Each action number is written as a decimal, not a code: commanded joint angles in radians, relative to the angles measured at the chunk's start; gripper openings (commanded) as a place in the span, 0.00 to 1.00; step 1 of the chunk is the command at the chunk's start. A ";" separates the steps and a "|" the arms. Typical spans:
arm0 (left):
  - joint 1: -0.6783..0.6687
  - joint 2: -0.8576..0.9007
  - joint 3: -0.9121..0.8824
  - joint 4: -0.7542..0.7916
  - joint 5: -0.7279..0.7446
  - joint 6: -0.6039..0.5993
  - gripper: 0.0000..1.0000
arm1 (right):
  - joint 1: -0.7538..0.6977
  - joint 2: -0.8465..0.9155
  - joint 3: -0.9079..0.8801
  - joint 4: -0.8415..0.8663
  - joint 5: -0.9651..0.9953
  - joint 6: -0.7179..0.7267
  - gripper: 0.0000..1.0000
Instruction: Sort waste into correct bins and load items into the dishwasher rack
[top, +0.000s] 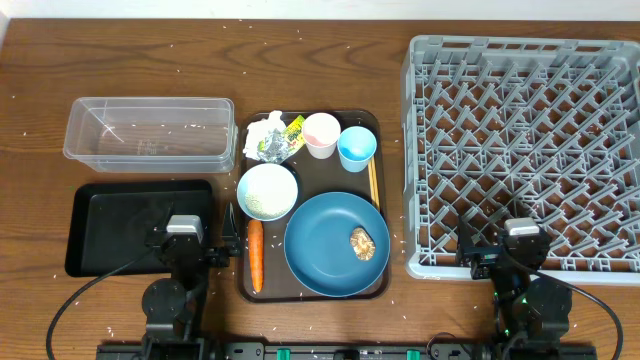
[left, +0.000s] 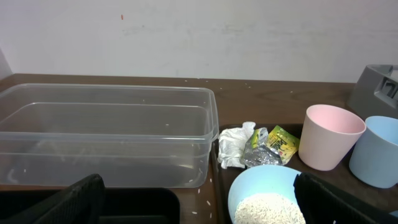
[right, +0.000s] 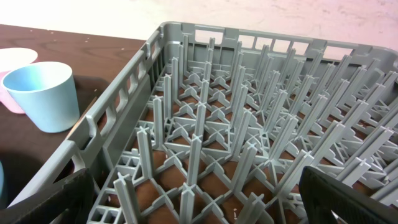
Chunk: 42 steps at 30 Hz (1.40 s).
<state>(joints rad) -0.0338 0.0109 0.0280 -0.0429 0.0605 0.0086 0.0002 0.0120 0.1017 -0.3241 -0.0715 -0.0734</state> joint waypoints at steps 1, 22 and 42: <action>0.003 -0.007 -0.024 -0.020 -0.001 0.017 0.98 | -0.006 -0.006 -0.003 0.000 -0.005 -0.010 0.99; 0.003 -0.007 -0.024 -0.020 -0.001 0.017 0.98 | -0.006 -0.006 -0.003 0.000 -0.005 -0.010 0.99; 0.003 -0.006 -0.017 0.011 0.133 -0.060 0.98 | -0.006 -0.006 -0.001 0.038 -0.078 0.091 0.99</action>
<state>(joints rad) -0.0338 0.0109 0.0277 -0.0296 0.1249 -0.0120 0.0002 0.0120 0.1013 -0.3058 -0.0948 -0.0494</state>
